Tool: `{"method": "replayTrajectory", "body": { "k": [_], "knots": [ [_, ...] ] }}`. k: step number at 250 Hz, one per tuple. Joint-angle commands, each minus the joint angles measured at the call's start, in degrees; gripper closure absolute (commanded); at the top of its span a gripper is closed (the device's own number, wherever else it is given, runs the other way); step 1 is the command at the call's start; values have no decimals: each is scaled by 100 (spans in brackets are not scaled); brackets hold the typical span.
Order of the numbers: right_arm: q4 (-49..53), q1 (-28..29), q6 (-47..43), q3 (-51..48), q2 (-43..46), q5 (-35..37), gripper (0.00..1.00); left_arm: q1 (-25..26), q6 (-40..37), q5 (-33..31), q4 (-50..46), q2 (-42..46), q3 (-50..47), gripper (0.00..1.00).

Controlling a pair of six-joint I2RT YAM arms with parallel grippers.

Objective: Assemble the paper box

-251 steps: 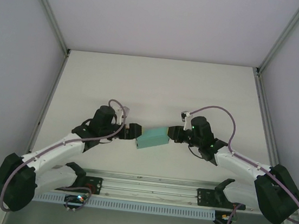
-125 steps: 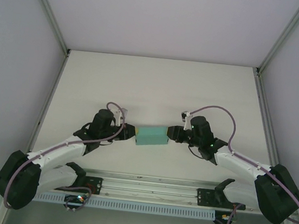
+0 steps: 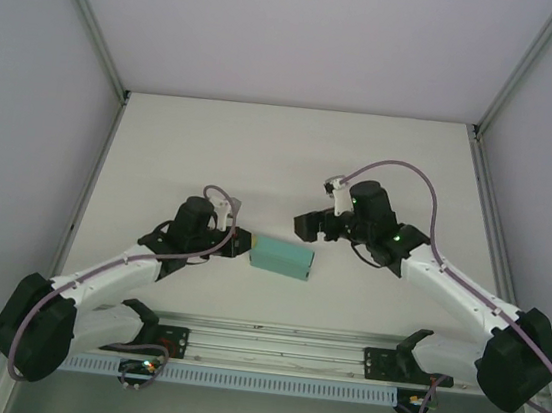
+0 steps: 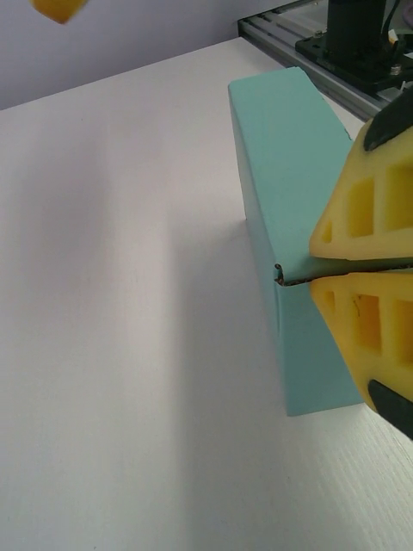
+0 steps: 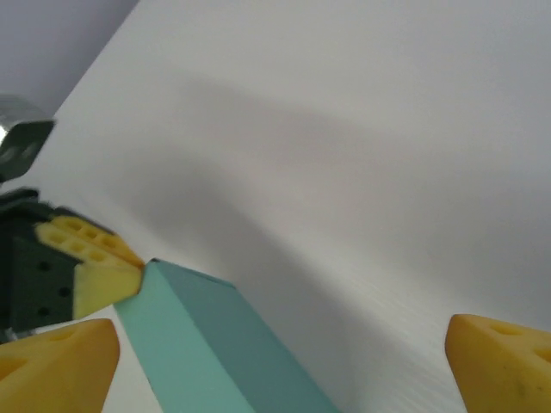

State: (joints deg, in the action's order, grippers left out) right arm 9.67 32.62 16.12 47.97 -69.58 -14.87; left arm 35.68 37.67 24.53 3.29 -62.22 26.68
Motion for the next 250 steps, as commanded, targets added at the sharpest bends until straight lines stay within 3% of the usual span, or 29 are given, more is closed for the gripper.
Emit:
{"method": "replayTrajectory", "body": {
  "k": [1, 13, 39, 56, 101, 127, 142, 155, 176, 197, 250],
  "knots": [
    [323, 138, -735, -86, -283, -694, 3, 86, -235, -220, -1052, -178, -137, 91],
    [318, 148, -701, -166, -435, -583, 10, 88, -233, -238, -1057, -189, -141, 91],
    [177, 148, -553, -408, -801, -422, 12, 95, -225, -256, -1057, -228, -148, 92],
    [-37, 149, -383, -624, -1002, -501, 19, 103, -211, -281, -1042, -244, -171, 92],
    [-676, 148, 110, -1321, -1238, -701, 49, 106, -199, -353, -1100, -220, -237, 99],
    [-782, 148, 229, -1572, -1138, -670, 57, 101, -220, -359, -1147, -160, -229, 97],
    [-774, 149, 277, -1647, -1075, -657, 60, 105, -230, -363, -1174, -100, -195, 86],
    [-791, 148, 299, -1693, -1073, -648, 60, 106, -234, -340, -1192, -50, -128, 70],
    [-783, 148, 304, -1712, -917, -640, 61, 106, -210, -301, -1218, 61, 33, 55],
    [-808, 148, 322, -1703, -950, -649, 64, 121, -199, -216, -1162, 191, 181, 49],
    [-912, 157, 335, -1670, -1187, -699, 63, 198, -146, 119, -587, 164, 325, 4]
  ]
}}
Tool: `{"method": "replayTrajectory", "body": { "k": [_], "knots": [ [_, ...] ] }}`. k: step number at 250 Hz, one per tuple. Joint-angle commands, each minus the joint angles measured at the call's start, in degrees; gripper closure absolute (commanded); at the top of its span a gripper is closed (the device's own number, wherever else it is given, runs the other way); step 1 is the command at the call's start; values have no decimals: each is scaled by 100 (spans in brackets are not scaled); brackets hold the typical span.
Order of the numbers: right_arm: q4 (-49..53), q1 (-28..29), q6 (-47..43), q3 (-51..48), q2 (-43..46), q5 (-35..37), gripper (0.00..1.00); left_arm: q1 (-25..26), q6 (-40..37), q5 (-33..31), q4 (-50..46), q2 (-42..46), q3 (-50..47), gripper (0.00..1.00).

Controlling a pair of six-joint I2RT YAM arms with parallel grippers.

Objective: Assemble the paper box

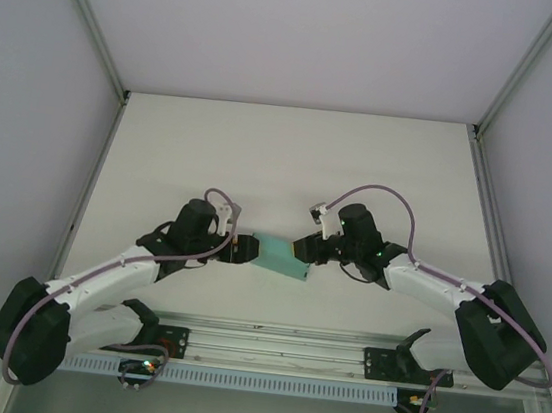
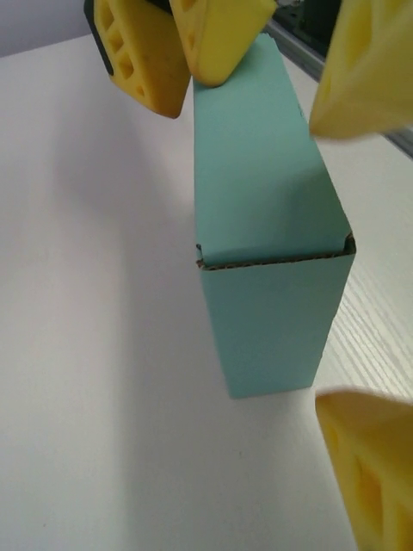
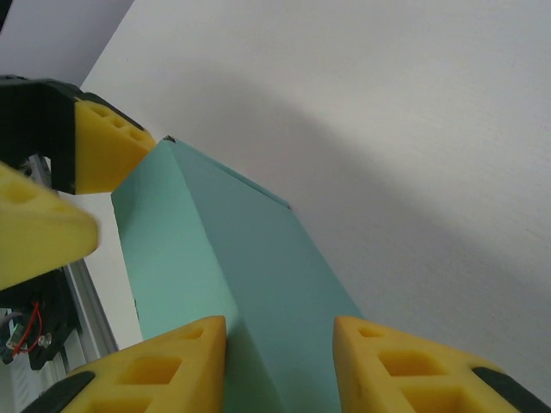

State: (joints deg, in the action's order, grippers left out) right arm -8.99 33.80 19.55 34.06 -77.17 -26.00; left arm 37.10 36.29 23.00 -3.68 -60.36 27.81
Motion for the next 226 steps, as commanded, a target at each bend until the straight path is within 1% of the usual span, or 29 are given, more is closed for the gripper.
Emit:
{"method": "replayTrajectory", "body": {
  "k": [1, 7, 25, 43, 63, 85, 111, 129, 137, 152, 174, 187, 203, 219, 226],
  "knots": [
    [954, 43, -11, -279, -425, 413, 63, 58, -8, 278, 112, -30, 231, 3],
    [940, 39, -13, -277, -445, 404, 63, 71, -29, 291, 123, -94, 247, 0],
    [885, 47, -18, -287, -453, 404, 63, 103, -81, 274, 127, -301, 306, 0],
    [864, 39, -35, -287, -467, 387, 63, 95, -70, 79, 129, -511, 296, 0],
    [853, 41, -93, -317, -459, 369, 63, 41, -28, -59, 251, -722, 198, 3],
    [887, 40, -150, -343, -457, 366, 63, -37, 82, -29, 614, -935, 18, 15],
    [906, 39, -162, -374, -456, 429, 64, -63, 250, 89, 925, -1094, -161, 39],
    [877, 43, -166, -400, -442, 422, 63, -58, 399, 209, 1212, -1114, -334, 51],
    [865, 39, -180, -418, -431, 420, 64, -54, 459, 237, 1320, -1097, -412, 55],
    [862, 43, -201, -418, -410, 429, 64, -51, 552, 235, 1413, -1069, -518, 58],
    [927, 42, -271, -346, -396, 465, 63, -60, 614, 222, 1368, -999, -549, 59],
    [1070, 44, -364, -213, -362, 469, 59, -39, 633, 240, 1375, -933, -553, 59],
    [1335, 39, -512, 47, -317, 528, 50, -23, 634, 222, 1287, -840, -509, 58],
    [1625, 44, -669, 393, -317, 619, 39, -4, 611, 204, 1124, -727, -437, 56],
    [1753, 28, -712, 558, -136, 688, 36, 6, 599, 188, 1054, -670, -400, 56]
  ]
}}
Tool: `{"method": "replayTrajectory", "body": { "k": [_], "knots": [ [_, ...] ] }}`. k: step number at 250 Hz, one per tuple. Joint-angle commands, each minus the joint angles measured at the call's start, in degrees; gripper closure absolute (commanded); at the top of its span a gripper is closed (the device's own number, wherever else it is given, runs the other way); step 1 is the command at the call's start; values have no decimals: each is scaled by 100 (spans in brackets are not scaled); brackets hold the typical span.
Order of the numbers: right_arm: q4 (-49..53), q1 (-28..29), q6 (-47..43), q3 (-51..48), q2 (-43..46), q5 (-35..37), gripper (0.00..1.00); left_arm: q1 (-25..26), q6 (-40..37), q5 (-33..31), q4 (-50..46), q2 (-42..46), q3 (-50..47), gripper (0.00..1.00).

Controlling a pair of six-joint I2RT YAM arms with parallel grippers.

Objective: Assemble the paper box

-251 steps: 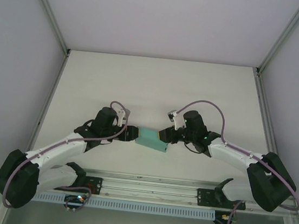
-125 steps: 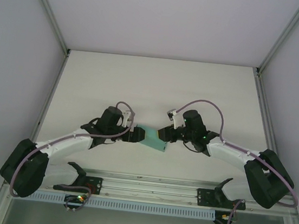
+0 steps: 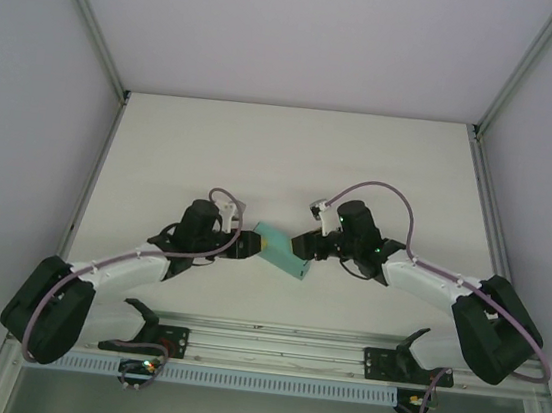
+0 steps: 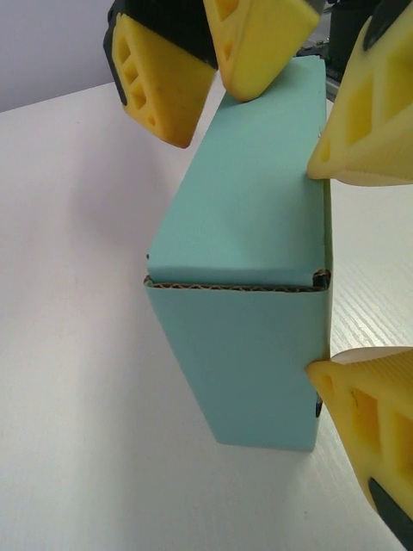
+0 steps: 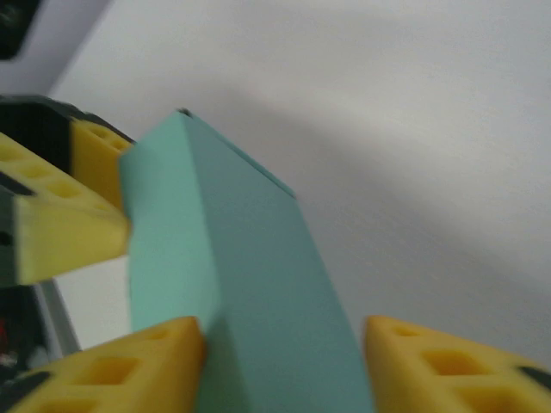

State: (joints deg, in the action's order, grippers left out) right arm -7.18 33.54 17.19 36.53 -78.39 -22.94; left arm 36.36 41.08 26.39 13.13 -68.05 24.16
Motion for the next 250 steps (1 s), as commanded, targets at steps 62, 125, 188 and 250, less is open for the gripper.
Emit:
{"method": "replayTrajectory", "body": {
  "k": [62, 125, 188, 250],
  "knots": [
    [2172, 70, -1314, 1386, 64, 17, 27, 157, -106, -502, -1491, 862, 240, 46],
    [3207, 243, -2697, 2043, -496, -474, 8, 149, -363, -877, -2413, 1684, 500, 24],
    [3644, 585, -3072, 2551, -1336, 236, 8, -92, -213, -1500, -2948, 1985, 573, 0],
    [3460, 688, -3069, 2448, -1609, 462, 9, -461, -153, -848, -1798, 869, 777, 0]
  ]
}}
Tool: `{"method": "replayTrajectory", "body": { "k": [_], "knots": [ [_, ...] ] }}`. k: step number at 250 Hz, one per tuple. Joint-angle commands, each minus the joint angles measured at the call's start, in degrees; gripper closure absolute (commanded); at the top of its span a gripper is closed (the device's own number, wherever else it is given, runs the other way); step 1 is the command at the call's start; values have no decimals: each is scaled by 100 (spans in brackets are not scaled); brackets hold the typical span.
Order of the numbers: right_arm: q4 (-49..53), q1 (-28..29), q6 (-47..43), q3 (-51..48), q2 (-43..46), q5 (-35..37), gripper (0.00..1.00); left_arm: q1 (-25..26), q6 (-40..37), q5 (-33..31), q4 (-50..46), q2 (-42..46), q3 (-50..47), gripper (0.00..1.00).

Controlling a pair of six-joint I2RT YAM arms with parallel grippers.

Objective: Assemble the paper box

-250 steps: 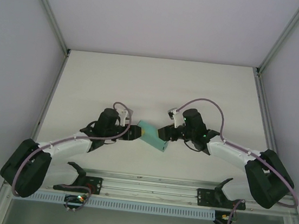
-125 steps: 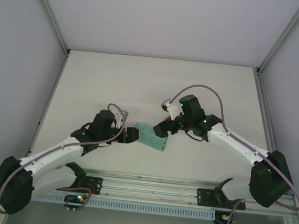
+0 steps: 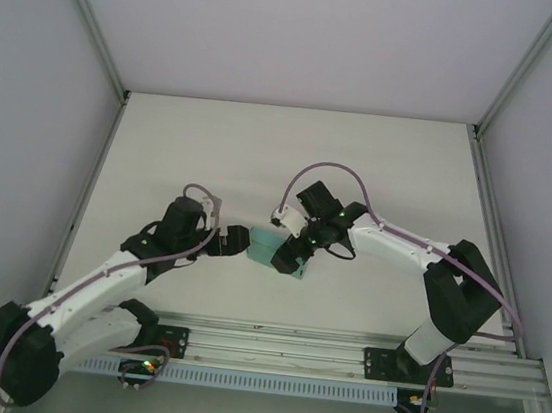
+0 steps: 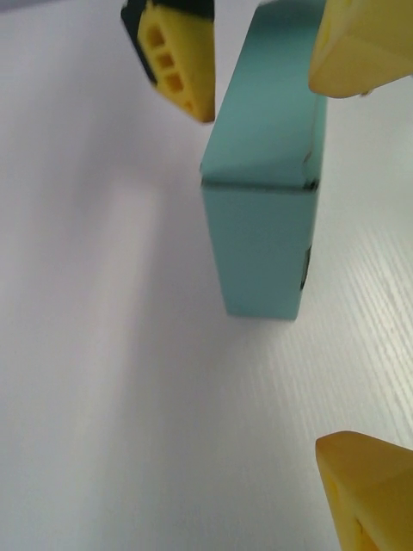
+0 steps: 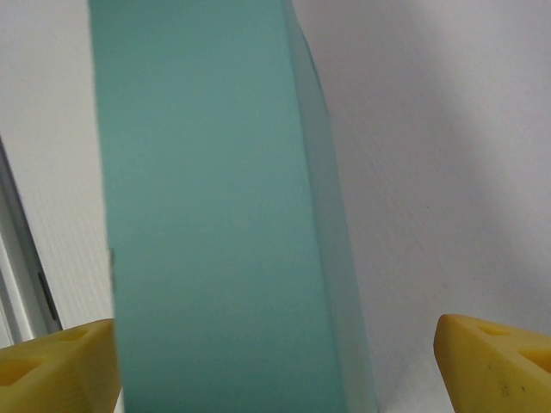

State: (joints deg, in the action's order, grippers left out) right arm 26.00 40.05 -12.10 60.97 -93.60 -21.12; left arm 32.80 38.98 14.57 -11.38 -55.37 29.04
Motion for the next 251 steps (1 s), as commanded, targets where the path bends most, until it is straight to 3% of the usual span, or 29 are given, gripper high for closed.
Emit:
{"method": "replayTrajectory", "body": {
  "k": [1, 37, 79, 114, 141, 171, 191, 251],
  "knots": [
    [142, 37, -142, -1, -88, 287, 9, -106, 79, 348, 675, -410, 293, 0],
    [117, 86, -236, -33, -178, 491, 15, -152, 88, 776, 1184, -906, 415, 0],
    [-151, 214, -305, -227, -211, 926, 26, -169, 39, 846, 1214, -1106, 315, 0],
    [-318, 368, -303, -368, -125, 1339, 36, -181, 47, 873, 1349, -1206, -5, 18],
    [-331, 414, -259, -419, -7, 1313, 33, -180, 52, 921, 1411, -1346, -193, 32],
    [-474, 424, -216, -562, 261, 1147, 31, -191, 48, 891, 1446, -1530, -323, 40],
    [-603, 423, -77, -680, 522, 1169, 23, -187, 58, 899, 1472, -1624, -336, 43],
    [-969, 221, 1124, -952, 1643, 1418, 13, -188, 110, 1057, 1570, -1630, -337, 46]
  ]
}}
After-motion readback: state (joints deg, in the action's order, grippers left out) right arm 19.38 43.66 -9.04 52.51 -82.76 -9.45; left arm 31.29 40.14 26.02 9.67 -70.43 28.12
